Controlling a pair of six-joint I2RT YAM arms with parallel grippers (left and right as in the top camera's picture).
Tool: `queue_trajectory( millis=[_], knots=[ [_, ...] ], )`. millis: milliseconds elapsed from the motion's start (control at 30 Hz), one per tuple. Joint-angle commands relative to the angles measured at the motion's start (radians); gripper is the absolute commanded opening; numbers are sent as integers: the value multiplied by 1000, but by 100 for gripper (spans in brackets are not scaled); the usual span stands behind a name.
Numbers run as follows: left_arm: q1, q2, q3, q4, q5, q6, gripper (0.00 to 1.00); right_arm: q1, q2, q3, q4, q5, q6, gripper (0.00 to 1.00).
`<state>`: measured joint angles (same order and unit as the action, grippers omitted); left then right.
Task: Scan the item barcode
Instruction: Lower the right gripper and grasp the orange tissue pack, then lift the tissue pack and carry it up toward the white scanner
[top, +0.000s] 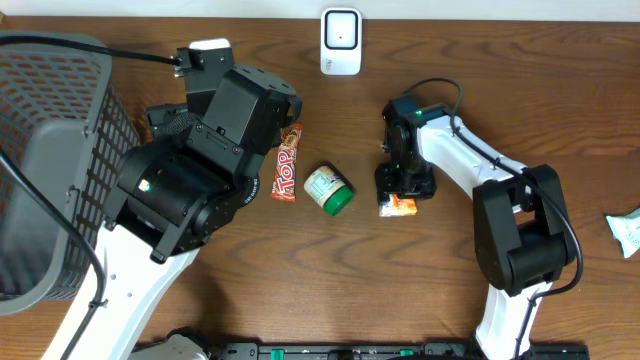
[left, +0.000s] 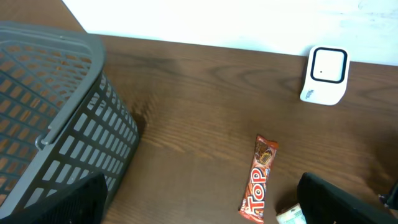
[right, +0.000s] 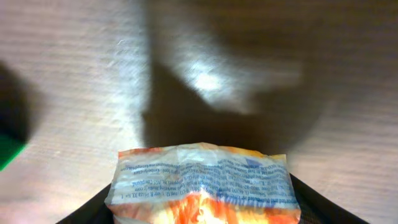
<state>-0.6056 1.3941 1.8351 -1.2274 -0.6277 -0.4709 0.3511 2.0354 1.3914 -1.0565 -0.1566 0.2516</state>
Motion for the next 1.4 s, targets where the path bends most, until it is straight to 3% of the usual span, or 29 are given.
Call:
queue_trajectory(
  millis=[0, 567, 1200, 1367],
  knots=[
    [5, -1, 8, -3, -16, 6, 98, 2, 11, 32, -32, -91, 2, 61],
    [5, -1, 8, -3, -16, 6, 98, -89, 11, 41, -228, -289, -13, 59],
    [5, -1, 8, -3, -16, 6, 98, -110, 11, 41, -520, -593, -261, 54],
    [5, -1, 8, -3, -16, 6, 98, -113, 11, 41, -529, -605, -287, 54]
  ],
)
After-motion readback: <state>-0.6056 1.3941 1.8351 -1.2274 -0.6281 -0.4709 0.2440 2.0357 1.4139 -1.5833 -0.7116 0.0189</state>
